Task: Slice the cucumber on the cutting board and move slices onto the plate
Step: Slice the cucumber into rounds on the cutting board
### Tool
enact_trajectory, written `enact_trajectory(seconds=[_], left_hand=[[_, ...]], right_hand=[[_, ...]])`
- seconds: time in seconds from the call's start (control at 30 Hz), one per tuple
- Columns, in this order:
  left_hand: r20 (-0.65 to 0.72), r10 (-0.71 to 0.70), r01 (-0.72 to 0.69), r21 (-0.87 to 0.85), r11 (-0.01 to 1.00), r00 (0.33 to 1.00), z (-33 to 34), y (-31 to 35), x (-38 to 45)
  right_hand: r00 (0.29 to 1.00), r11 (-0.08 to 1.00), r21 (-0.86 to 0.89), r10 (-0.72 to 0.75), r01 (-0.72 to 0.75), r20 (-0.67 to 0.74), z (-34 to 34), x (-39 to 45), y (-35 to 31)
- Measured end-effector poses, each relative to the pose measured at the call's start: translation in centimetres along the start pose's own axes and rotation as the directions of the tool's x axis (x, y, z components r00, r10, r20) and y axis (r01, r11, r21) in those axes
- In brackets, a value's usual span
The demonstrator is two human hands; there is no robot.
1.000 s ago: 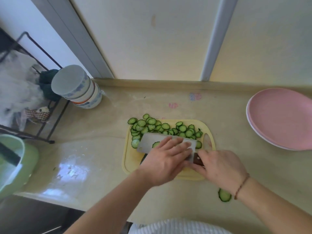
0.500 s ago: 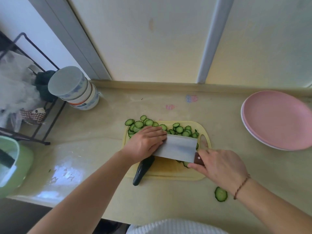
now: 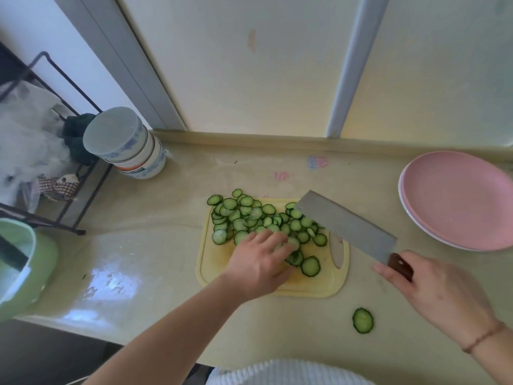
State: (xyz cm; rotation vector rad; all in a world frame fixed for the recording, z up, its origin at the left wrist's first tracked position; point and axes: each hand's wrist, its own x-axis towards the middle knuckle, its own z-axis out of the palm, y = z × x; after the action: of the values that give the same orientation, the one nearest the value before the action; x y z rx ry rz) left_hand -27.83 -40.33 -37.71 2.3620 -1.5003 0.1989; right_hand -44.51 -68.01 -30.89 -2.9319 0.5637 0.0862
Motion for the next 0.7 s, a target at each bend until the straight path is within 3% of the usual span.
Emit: enact_trajectory(seconds=[0.1,0.2,0.43,0.7], left_hand=[[0.163,0.044,-0.06,0.097,0.993,0.986,1.0,-0.3,0.8],[0.225,0.122,-0.152,0.121,0.981,0.967,1.6,-1.0,1.7],[0.218,0.329,-0.366,0.158,0.917,0.919,1.8,-1.8,3.2],[0.136,0.329,-0.351,0.197,0.915,0.934,1.7,-1.8,2.9]], right_hand=[[1.0,0.999,0.044,0.02,-0.02,0.019,-0.2,0.3,-0.5],[0.998,0.998,0.061,0.023,-0.026,0.053,-0.2,0.2,-1.1],[0.997,0.995,0.094,0.012,-0.019,0.077,-0.2,0.0,-1.8],[0.994,0.995,0.097,0.013,-0.024,0.107,-0.2,-0.2,-2.1]])
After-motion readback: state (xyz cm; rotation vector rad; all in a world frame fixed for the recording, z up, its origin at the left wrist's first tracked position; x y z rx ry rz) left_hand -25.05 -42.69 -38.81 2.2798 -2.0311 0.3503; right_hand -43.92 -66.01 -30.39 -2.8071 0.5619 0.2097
